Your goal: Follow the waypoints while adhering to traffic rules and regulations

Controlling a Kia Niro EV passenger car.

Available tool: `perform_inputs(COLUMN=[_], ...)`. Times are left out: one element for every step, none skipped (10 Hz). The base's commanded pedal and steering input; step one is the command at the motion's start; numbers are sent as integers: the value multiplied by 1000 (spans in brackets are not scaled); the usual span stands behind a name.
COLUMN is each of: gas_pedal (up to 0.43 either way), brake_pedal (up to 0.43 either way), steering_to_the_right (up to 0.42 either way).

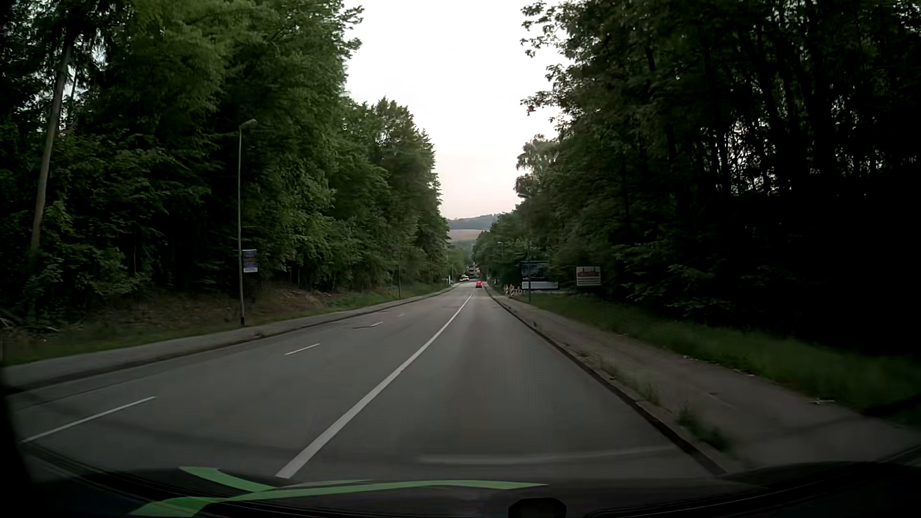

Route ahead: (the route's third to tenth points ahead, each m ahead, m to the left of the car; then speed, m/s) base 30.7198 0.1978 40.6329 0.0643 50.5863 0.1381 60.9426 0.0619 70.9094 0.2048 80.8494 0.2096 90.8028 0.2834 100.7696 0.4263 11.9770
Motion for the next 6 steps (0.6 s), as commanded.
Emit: perform_inputs(gas_pedal=[0, 0, 0, 0, 0, 0], brake_pedal=[128, 128, 128, 128, 128, 128], steering_to_the_right=[-7, -7, -9, -9, -9, -9])
